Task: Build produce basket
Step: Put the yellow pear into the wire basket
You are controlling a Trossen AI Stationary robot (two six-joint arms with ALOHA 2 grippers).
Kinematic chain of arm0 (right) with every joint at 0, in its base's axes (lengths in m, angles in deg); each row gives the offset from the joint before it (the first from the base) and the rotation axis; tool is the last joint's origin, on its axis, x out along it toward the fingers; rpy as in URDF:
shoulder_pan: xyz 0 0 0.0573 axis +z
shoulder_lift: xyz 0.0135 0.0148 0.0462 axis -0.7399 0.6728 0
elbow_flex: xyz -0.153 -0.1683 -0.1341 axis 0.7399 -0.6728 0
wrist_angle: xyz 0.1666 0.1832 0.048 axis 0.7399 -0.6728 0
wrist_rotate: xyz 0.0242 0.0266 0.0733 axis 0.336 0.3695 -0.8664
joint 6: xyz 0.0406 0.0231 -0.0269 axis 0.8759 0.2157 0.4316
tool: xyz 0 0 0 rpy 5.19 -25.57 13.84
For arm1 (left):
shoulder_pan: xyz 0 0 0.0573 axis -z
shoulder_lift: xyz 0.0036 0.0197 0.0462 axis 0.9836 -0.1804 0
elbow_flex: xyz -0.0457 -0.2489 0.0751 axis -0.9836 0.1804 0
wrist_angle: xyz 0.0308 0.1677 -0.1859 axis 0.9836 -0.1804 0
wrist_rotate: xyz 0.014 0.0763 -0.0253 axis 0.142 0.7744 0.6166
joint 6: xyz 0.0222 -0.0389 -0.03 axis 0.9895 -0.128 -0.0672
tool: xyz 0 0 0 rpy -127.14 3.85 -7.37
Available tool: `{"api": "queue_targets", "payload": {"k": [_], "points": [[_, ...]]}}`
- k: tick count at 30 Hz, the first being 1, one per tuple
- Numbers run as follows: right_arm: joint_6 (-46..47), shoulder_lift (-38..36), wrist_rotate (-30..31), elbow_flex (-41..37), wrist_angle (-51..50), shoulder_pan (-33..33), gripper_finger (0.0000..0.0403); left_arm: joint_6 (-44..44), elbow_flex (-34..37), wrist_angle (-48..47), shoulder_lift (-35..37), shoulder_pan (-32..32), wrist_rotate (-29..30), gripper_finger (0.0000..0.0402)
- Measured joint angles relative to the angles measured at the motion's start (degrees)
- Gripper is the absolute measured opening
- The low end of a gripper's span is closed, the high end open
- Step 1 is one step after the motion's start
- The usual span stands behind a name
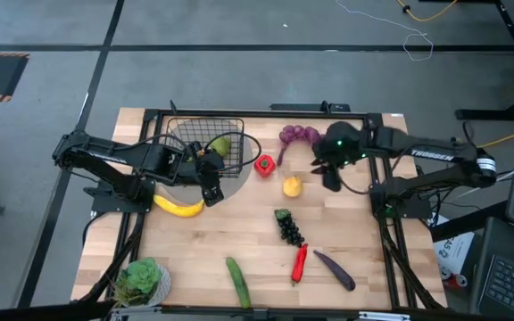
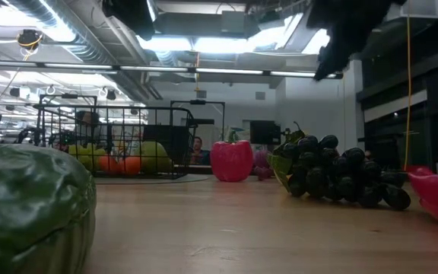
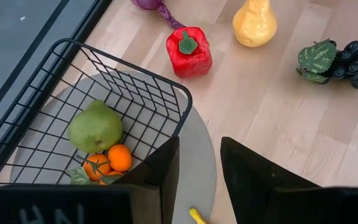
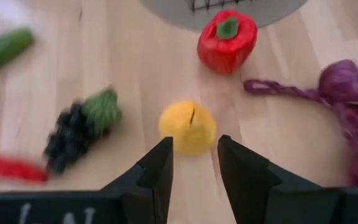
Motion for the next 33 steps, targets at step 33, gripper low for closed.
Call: {"api": "queue_targets", "payload": {"k": [33], "points": [[9.72, 0.11, 2.98, -25.5, 37.13, 3.33, 0.0129, -0.09, -0.01, 0.13, -0.79, 0.0, 0.12, 0.0112]]}}
